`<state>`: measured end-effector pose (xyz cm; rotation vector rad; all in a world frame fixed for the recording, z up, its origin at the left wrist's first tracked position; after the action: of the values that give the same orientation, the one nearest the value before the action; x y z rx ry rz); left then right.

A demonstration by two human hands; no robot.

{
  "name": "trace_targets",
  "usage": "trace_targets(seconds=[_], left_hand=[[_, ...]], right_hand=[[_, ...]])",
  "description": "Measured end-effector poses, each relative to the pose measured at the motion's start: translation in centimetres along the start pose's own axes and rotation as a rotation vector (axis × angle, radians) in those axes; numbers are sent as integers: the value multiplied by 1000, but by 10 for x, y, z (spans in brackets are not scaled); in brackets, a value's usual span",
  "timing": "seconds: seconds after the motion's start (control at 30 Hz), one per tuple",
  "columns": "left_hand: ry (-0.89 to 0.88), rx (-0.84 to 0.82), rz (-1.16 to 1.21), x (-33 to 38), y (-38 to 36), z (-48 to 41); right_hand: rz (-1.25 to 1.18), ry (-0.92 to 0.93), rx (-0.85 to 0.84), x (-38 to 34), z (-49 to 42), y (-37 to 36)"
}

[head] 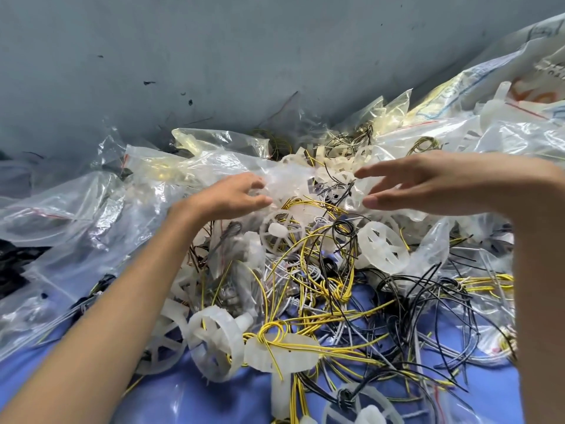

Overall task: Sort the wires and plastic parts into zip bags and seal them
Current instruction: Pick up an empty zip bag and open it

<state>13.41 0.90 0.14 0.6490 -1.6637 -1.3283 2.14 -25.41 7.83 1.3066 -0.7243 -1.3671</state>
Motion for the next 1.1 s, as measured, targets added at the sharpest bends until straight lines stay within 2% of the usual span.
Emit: trace_targets(seconds=[0.1, 0.27, 0.4, 0.63, 0.83, 0.97, 1.1], left_hand=[[21, 15, 45, 4, 22, 22], [10, 130, 109, 18, 48, 70], [9, 62, 79, 37, 61, 100], [-71, 91, 156, 59, 71, 125], [-136, 62, 114, 72, 83, 125], [-276, 214, 221, 75, 82, 131], [-378, 270, 179, 80, 81, 140]], right_hand=[[-1, 5, 2, -1, 1, 0], [18, 21, 14, -4, 0, -1], [22, 43, 19, -8, -2, -2], [14, 97, 51, -17, -1, -4], [-76, 155, 117, -24, -6, -11], [-73, 294, 262, -33, -12, -17], [-175, 528, 386, -47, -12, -18]])
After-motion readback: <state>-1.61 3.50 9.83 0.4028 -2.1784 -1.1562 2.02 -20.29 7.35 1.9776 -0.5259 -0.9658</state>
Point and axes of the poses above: each hand's wrist, its own z-axis away from the middle knuckle, its own y-axis out of the back of the hand, x = y × z, the point moved 1 cm from there along -z, towards the middle knuckle, and after that the axes turned 6 degrees about -y, right-handed, at the moved point
